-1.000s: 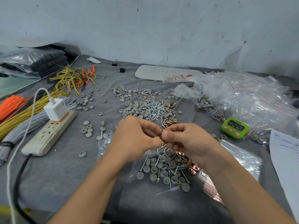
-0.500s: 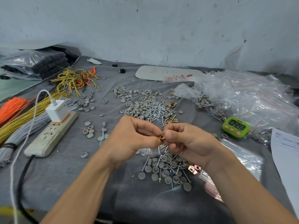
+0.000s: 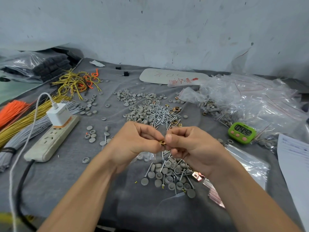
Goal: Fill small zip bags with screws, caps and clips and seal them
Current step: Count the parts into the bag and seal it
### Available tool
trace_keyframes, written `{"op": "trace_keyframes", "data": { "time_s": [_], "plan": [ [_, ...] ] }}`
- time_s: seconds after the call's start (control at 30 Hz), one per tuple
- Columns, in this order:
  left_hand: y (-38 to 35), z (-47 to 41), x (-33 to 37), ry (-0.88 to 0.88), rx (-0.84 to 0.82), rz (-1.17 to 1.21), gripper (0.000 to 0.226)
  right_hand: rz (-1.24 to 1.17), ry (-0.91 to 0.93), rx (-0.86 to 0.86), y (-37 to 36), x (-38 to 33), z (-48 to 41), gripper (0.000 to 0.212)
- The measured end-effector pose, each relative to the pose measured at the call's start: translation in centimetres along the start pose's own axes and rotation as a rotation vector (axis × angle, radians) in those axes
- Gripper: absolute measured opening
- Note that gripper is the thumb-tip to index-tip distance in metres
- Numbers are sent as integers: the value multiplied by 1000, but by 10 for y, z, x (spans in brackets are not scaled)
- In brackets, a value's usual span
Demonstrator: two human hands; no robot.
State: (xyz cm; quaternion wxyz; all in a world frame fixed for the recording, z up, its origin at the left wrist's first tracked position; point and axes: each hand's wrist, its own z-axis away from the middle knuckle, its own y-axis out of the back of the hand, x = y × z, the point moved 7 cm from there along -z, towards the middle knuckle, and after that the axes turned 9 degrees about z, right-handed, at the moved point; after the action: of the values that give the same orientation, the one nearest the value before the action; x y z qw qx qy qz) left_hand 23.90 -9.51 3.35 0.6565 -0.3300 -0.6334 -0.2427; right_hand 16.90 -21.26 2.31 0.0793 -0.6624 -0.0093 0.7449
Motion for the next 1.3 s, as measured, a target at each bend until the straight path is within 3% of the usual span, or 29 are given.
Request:
{"op": "trace_keyframes", "data": {
  "time_s": [0.23, 0.43, 0.6, 0.73, 1.07, 1.3],
  "plan": [
    [1, 0, -4, -70, 21, -49, 20, 129, 47, 136, 11, -1, -2, 20],
    [-5, -5, -6, -85, 52, -280, 13, 87, -5, 175, 20, 8, -6, 31],
    [-19, -6, -14, -65, -39, -542, 8, 70, -76, 140, 24, 16, -7, 29],
    [-19, -5, -14, -61, 31, -625, 11, 57, -78, 176, 25, 18, -8, 13],
    [-20, -3, -12, -36, 173, -650, 20, 95, -20, 297, 32, 19, -11, 17],
    [-22, -3, -10, -59, 51, -540, 15, 274, 78, 145, 23, 7, -6, 19]
  ]
}}
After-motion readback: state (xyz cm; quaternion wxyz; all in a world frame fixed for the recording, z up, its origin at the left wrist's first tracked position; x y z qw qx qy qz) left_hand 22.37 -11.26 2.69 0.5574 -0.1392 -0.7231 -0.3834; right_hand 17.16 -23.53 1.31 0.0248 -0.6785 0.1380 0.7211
